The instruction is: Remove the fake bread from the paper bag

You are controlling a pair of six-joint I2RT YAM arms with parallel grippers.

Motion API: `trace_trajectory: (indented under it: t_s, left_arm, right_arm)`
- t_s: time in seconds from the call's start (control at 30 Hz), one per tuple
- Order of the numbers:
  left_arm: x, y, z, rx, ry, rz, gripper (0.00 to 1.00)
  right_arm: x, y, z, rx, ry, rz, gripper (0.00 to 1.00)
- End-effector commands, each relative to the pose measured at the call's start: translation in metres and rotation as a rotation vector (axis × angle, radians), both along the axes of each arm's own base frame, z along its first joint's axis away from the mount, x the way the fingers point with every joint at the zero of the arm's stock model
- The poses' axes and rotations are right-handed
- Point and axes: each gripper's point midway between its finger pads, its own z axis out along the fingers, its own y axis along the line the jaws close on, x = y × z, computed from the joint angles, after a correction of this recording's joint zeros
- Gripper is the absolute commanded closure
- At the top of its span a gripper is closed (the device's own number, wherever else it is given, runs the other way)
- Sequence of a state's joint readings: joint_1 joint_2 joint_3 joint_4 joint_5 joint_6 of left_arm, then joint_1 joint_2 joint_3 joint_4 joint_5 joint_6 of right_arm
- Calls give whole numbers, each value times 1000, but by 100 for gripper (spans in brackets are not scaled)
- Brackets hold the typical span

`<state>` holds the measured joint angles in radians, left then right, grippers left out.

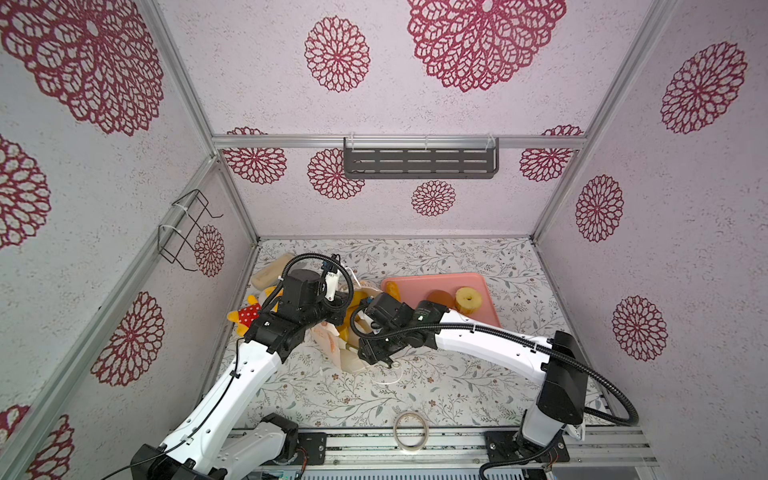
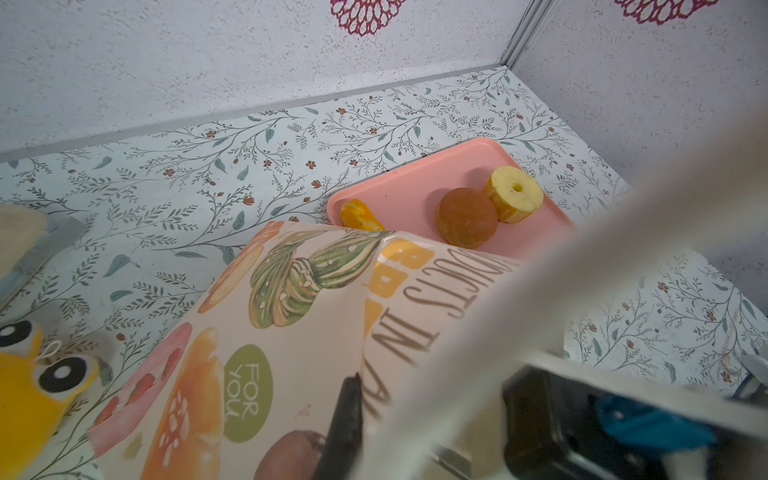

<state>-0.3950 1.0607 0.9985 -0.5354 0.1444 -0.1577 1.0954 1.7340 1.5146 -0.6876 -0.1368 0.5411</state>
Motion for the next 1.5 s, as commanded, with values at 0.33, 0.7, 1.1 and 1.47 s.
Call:
trace_trajectory:
  t_s: [0.33, 0.7, 1.1, 1.47]
  left_arm:
    - [3, -8, 6, -23, -31, -20, 100]
    - [5, -8, 3, -22, -19, -3, 100]
    - [17, 3, -3, -6, 14, 103, 100]
    - [30, 7, -12, 25, 62, 166, 100]
  right_arm:
    - [9, 4, 28, 155, 4, -20, 60]
    - [9, -24, 57, 213, -27, -83, 99]
    - [2, -55, 89, 233, -65, -117, 100]
    - [-6, -104, 101, 218, -116, -220, 100]
